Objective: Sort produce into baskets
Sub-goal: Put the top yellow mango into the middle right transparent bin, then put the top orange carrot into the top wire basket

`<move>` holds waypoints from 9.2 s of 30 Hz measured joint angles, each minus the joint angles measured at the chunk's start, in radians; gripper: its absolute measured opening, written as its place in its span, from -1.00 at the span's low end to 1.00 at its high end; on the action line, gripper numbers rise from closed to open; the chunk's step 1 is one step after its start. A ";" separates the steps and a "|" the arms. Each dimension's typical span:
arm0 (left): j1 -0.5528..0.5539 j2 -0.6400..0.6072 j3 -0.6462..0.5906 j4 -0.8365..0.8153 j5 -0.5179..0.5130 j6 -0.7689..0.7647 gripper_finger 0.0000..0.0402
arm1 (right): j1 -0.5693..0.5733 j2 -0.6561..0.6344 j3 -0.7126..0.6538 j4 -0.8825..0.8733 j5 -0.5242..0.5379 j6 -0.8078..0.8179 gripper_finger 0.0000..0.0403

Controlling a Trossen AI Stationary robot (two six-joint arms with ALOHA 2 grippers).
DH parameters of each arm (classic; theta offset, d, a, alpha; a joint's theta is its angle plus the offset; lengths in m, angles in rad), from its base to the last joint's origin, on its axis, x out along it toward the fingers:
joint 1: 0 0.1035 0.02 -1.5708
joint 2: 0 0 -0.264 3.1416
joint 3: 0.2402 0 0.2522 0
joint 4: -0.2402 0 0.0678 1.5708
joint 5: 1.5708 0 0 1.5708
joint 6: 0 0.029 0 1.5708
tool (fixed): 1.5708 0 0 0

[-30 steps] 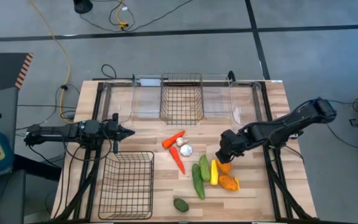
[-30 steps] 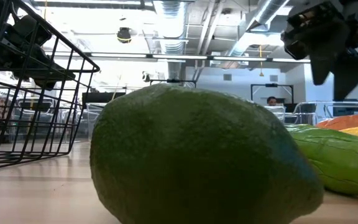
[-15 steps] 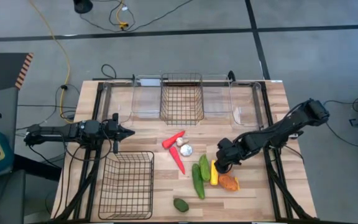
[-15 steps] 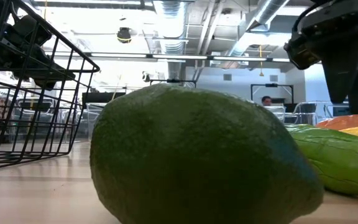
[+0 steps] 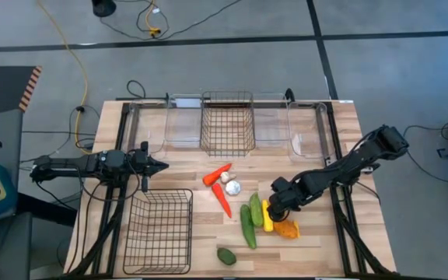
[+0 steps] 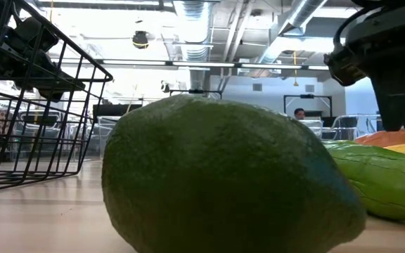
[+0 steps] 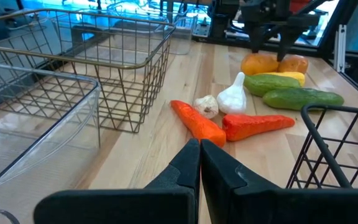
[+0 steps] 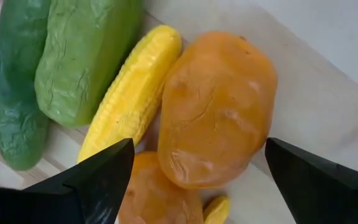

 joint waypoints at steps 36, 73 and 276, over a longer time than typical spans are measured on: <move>0.000 0.000 0.000 0.000 0.000 0.000 -1.00 | -0.006 0.109 0.000 0.016 0.040 -0.053 0.47; 0.000 0.000 0.000 0.000 -0.015 0.018 -1.00 | -0.539 -0.203 0.266 -0.157 0.388 -0.625 0.47; -0.035 1.817 1.005 -0.179 -0.133 -0.626 -0.01 | -0.118 -0.095 0.488 -0.086 0.412 -0.912 0.86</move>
